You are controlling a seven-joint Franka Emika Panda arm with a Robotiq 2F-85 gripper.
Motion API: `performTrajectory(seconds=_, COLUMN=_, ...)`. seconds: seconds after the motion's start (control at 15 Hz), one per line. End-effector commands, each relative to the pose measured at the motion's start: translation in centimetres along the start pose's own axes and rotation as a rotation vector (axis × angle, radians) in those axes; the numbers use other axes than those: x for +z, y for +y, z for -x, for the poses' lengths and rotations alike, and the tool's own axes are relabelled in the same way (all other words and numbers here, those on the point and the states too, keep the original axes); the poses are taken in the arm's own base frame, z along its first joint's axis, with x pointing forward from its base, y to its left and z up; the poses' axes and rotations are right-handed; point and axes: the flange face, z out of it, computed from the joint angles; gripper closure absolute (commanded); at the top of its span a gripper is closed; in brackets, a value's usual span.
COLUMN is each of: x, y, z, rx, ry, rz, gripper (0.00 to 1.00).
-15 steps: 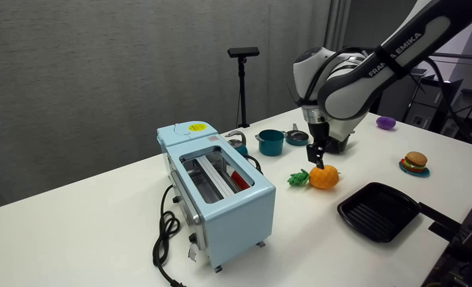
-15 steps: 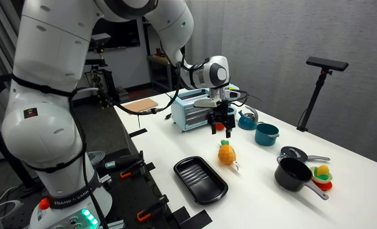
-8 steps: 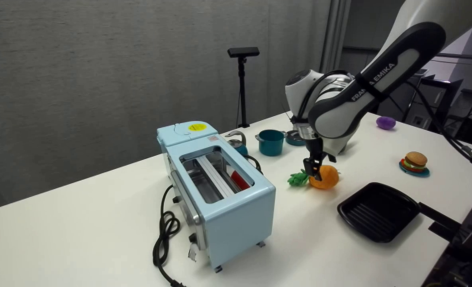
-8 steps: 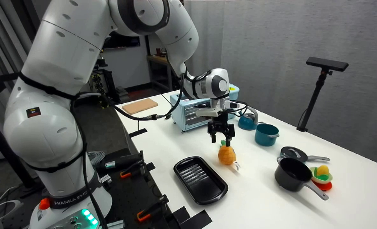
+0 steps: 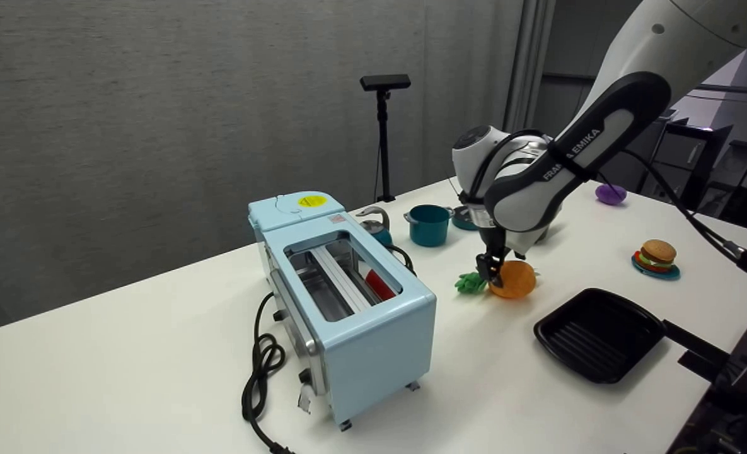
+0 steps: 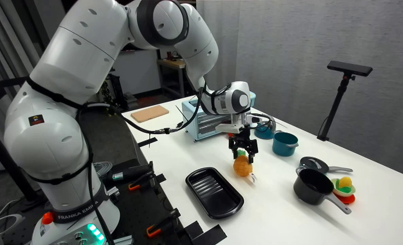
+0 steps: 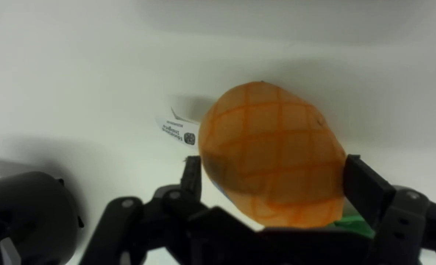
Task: Move the pineapple plushy backwards
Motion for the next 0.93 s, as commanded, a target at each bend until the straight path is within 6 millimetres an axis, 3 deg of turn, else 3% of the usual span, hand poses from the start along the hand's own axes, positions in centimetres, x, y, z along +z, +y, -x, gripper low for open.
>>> performTrajectory(seconds=0.0, x=1.0, y=0.8, z=-1.2, rx=0.017, ry=0.029, rz=0.008, gripper=0.0)
performTrajectory(seconds=0.07, x=1.2, y=1.0, z=-1.2, rx=0.017, ry=0.028, rz=0.003, gripper=0.0)
performTrajectory(seconds=0.13, x=1.2, y=1.1, z=-1.2, rx=0.009, ry=0.028, rz=-0.003, gripper=0.25)
performTrajectory(seconds=0.2, x=1.1, y=1.2, z=-1.2, rx=0.006, ry=0.031, rz=-0.004, gripper=0.26)
performTrajectory(seconds=0.73, x=-0.9, y=2.6, z=-1.0, rx=0.018, ry=0.063, rz=-0.022, gripper=0.86)
performTrajectory(seconds=0.87, x=-2.3, y=2.7, z=-0.8, rx=0.041, ry=0.08, rz=-0.03, gripper=0.91)
